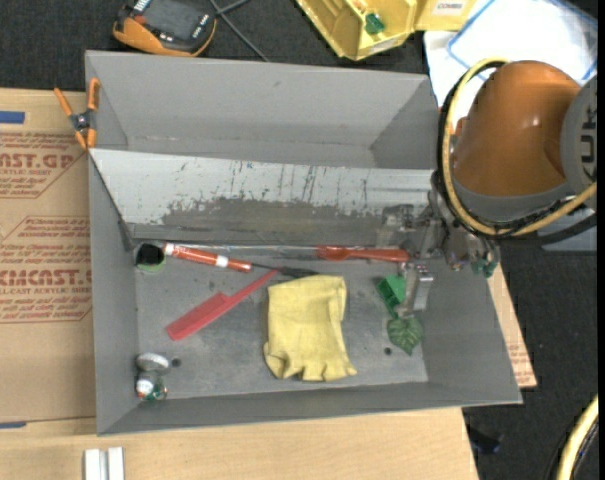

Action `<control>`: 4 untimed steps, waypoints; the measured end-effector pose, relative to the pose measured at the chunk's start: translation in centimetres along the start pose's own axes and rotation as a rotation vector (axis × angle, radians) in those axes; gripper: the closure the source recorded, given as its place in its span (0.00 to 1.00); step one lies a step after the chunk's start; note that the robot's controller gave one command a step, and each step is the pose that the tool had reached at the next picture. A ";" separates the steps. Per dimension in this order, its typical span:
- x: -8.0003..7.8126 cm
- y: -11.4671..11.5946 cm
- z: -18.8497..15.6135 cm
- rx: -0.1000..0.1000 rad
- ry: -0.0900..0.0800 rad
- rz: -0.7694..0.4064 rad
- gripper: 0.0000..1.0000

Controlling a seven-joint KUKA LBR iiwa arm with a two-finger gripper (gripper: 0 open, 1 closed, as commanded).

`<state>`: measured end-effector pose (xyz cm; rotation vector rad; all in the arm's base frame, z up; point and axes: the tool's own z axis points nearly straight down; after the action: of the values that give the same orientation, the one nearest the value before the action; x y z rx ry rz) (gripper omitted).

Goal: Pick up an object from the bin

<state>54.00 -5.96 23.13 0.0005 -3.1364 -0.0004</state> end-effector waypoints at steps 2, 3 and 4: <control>3.2 8.0 1.8 0.001 -0.008 -0.176 0.00; -2.2 1.8 12.1 0.006 -0.016 -0.410 0.00; 2.6 9.5 15.3 0.004 -0.020 -0.656 0.00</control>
Offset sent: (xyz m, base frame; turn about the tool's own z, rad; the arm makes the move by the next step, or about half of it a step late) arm -0.0338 0.0833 -0.0182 -0.1833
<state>51.32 3.54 7.81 1.0170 -2.9879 0.0029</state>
